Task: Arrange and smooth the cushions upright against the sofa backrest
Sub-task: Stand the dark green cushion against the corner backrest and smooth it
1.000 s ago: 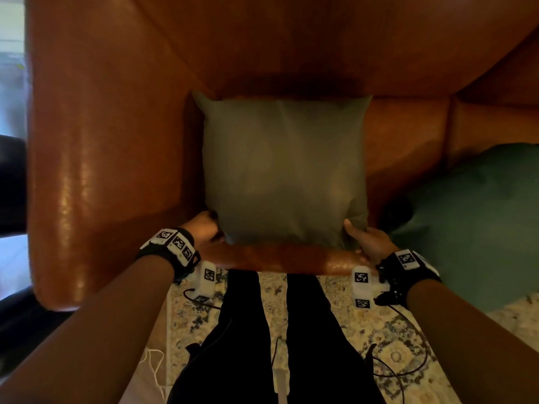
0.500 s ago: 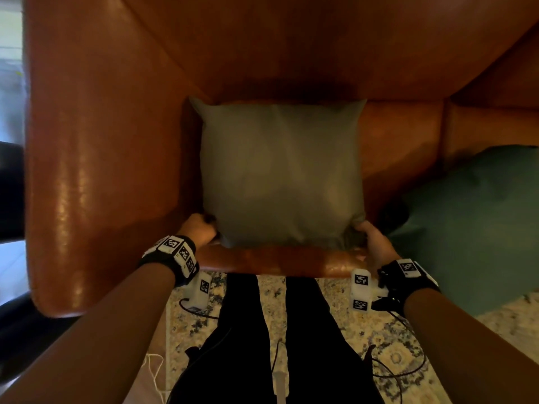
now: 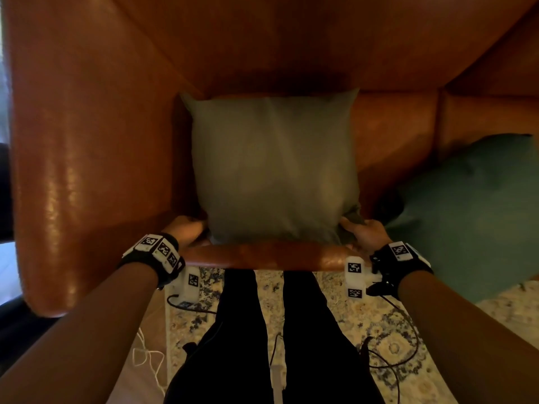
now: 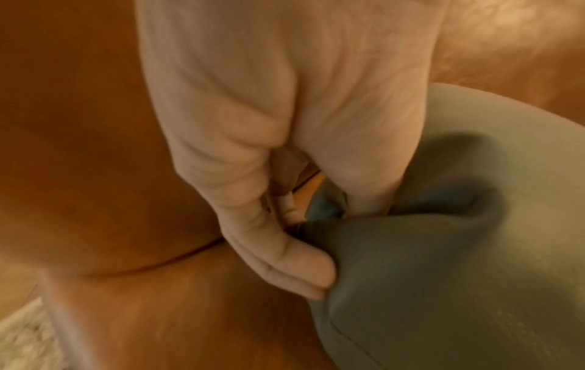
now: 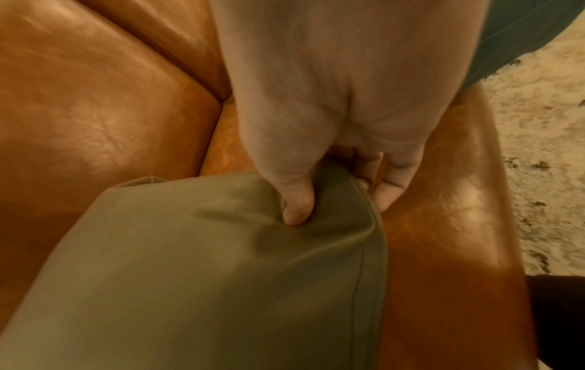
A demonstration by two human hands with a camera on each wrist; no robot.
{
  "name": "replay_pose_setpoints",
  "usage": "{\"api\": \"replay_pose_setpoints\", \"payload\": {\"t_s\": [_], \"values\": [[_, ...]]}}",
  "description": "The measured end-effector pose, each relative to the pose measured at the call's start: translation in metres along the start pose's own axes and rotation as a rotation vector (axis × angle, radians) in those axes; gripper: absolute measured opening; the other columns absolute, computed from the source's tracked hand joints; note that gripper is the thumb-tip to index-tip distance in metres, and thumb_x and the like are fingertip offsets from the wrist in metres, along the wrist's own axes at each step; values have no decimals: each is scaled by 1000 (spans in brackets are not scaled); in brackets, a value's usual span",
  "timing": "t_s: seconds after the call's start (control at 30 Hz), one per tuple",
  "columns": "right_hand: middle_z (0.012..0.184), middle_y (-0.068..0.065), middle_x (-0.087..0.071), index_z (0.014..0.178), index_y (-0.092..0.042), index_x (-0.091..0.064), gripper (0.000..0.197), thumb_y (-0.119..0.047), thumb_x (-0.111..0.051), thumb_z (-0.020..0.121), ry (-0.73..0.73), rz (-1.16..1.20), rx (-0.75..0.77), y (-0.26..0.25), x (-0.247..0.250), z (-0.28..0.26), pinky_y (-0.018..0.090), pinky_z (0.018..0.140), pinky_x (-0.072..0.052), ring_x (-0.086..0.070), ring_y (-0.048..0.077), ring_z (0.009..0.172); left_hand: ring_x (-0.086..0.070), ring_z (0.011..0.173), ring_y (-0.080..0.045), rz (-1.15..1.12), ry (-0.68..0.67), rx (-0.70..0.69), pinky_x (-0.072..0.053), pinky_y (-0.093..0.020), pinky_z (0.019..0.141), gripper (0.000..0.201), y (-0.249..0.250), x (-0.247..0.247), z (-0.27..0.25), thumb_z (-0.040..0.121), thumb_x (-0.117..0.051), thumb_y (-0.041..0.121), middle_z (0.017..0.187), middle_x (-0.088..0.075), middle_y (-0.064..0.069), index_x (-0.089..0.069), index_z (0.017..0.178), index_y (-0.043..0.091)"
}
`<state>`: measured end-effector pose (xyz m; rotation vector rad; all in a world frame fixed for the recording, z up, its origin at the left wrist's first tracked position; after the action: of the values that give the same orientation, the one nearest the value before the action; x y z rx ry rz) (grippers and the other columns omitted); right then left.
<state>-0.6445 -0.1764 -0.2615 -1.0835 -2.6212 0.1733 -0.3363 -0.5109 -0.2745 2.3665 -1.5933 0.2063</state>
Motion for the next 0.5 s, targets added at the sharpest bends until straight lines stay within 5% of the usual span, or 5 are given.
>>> {"api": "replay_pose_setpoints", "payload": {"t_s": [0.1, 0.17, 0.3, 0.43, 0.5], "values": [[97, 30, -72, 88, -4, -70, 35, -38, -79, 89, 62, -57, -1, 1, -3, -4, 42, 69, -51, -66, 37, 77, -75, 95, -35, 37, 22, -9, -57, -57, 97, 16, -8, 8, 6, 74, -72, 24, 90, -79, -16, -78, 80, 10], [100, 24, -73, 90, -7, -70, 36, -43, -77, 90, 88, -60, 2, 4, -4, -3, 38, 62, -51, -67, 35, 75, -72, 103, -36, 2, 13, -22, -55, -58, 99, 11, -18, 9, 19, 86, -65, 14, 99, -77, -16, -75, 83, 15], [114, 17, -73, 116, -5, -69, 55, -52, -75, 87, 102, -84, 3, 7, -5, -2, 50, 88, -60, -71, 39, 102, -70, 99, -39, -36, -4, -15, -57, -53, 94, 28, 12, -4, -27, 100, -46, -7, 104, -72, -21, -67, 102, 13], [127, 11, -66, 134, -12, -59, 91, -71, -76, 67, 77, 29, -108, 26, 4, 24, 50, 96, -56, -64, 36, 113, -72, 96, -30, 14, 18, -30, -57, -45, 95, 13, 16, -7, -35, 94, -60, 15, 100, -76, -13, -72, 97, 13], [122, 13, -70, 126, -18, -64, 78, -74, -61, 73, 64, 162, -187, 25, 3, 19, 45, 92, -56, -67, 36, 106, -73, 94, -28, 86, 21, -19, -58, -43, 94, 12, 16, -6, -34, 91, -66, 17, 97, -77, -11, -73, 98, 11]]}}
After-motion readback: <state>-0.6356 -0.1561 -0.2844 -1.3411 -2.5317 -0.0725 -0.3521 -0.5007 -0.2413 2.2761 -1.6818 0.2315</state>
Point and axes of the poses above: each hand's wrist, its own z-axis towards the middle knuckle, its own x-axis out of the back of the hand, y = z × x, the point moved 4 cm from there along z, towards the middle knuckle
